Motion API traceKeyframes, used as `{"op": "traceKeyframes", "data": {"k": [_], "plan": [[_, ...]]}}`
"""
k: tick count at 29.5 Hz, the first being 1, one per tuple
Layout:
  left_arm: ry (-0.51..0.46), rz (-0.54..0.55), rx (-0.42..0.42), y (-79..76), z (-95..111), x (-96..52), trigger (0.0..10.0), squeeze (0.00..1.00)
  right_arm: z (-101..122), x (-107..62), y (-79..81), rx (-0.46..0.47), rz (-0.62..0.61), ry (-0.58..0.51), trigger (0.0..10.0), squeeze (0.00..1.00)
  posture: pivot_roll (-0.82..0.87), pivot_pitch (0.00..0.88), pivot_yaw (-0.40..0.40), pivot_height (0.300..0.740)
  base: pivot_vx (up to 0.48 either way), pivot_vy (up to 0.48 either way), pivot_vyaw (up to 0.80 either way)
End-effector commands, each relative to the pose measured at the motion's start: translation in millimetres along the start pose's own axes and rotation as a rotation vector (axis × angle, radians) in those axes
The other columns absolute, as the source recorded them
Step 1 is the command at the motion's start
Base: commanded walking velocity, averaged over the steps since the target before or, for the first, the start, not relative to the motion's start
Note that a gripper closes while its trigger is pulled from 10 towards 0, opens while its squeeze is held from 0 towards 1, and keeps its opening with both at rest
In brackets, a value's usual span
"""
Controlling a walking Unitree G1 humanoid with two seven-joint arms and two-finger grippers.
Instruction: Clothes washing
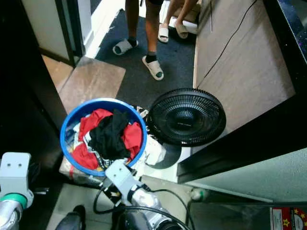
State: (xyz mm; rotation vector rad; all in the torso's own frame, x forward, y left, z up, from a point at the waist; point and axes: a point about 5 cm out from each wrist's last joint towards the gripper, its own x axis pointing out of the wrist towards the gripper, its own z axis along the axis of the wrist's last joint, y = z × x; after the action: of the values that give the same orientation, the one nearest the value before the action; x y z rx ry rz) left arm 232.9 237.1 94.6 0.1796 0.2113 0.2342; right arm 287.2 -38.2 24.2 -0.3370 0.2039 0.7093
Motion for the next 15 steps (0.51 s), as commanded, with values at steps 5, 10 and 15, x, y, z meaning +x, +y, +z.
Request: {"op": "traceKeyframes", "data": {"k": [5, 10, 15], "plan": [[0.047, -0.064, -0.012, -18.0, -5, 6.3, 10.0, 0.00, 2, -9.2, -39.6, 0.072, -0.202, -0.034, 10.0, 0.00, 0.20, 0.312, -0.138, 0.740, 0.000, 0.000, 0.00], [0.038, -0.086, -0.009, -22.8, -2, 14.3, 10.0, 0.00, 16, -10.4, -55.3, 0.082, -0.282, -0.113, 10.0, 0.00, 0.21, 0.270, -0.121, 0.740, 0.000, 0.000, 0.00], [0.023, -0.107, -0.004, -27.4, 3, 20.9, 10.0, 0.00, 24, -11.0, -60.0, 0.106, -0.322, -0.163, 10.0, 0.00, 0.22, 0.200, -0.089, 0.740, 0.000, 0.000, 0.00]]}}
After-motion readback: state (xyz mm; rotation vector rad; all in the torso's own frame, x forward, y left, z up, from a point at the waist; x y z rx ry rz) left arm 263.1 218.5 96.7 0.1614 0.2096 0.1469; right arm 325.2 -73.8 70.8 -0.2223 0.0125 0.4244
